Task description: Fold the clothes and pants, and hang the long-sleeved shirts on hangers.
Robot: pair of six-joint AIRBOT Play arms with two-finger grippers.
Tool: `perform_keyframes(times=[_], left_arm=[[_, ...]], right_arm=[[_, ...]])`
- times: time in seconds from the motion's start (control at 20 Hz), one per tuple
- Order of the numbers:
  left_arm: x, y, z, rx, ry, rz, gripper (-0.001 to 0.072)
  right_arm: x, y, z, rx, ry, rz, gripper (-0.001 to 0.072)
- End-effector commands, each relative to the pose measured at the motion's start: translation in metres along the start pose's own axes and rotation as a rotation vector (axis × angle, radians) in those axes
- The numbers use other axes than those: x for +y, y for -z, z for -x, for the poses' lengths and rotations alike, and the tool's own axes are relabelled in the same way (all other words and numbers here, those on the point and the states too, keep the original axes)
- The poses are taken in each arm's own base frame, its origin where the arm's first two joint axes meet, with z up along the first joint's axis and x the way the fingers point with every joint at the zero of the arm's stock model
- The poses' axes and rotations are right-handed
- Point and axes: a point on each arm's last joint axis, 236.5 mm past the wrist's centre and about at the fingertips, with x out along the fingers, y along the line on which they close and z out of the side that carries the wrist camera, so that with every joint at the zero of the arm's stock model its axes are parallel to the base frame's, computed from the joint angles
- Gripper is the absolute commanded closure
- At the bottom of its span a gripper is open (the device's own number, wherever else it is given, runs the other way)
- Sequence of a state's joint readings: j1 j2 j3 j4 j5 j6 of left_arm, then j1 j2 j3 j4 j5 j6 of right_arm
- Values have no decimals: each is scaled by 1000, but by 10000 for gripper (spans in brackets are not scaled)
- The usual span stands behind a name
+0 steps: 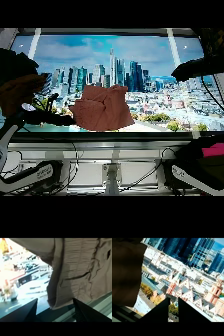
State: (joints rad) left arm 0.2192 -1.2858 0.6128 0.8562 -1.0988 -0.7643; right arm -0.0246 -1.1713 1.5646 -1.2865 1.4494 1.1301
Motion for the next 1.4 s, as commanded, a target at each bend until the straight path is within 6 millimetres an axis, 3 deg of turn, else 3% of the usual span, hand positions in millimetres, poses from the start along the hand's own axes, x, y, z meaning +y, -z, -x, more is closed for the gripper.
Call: perform_keyframes(times=[0.0, 0.1, 0.25, 0.3, 0.5, 0.55, 0.65, 0.9, 1.1, 1.35], left_arm=[[-2, -6, -10, -23, 44, -35, 233], [-9, -16, -11, -62, 84, -51, 269], [-11, -13, -11, -52, 92, -56, 545], [-15, -11, -10, -42, 106, -58, 680], [-40, -9, 5, -16, 183, -116, 693], [-45, -12, 11, -27, 189, -129, 694], [-52, -19, 22, -60, 178, -159, 693], [-66, -28, 40, -128, 156, -191, 693], [-67, -29, 41, -131, 155, -194, 693], [-76, -38, 44, -173, 194, -175, 693]], right_arm=[[-1, 0, 0, -1, 2, -1, 574], [-1, 0, 0, -1, 2, -1, 574], [-2, 1, 0, 2, 9, 0, 574], [-6, 3, -1, 12, 22, 1, 574], [1, 37, -32, 116, -30, -32, 570], [10, 50, -44, 149, -73, -51, 513], [36, 76, -68, 211, -195, -108, 380], [97, 140, -119, 315, -445, -290, 367], [132, 180, -149, 347, -550, -492, 258], [134, 198, -178, 318, -504, -740, 240]])
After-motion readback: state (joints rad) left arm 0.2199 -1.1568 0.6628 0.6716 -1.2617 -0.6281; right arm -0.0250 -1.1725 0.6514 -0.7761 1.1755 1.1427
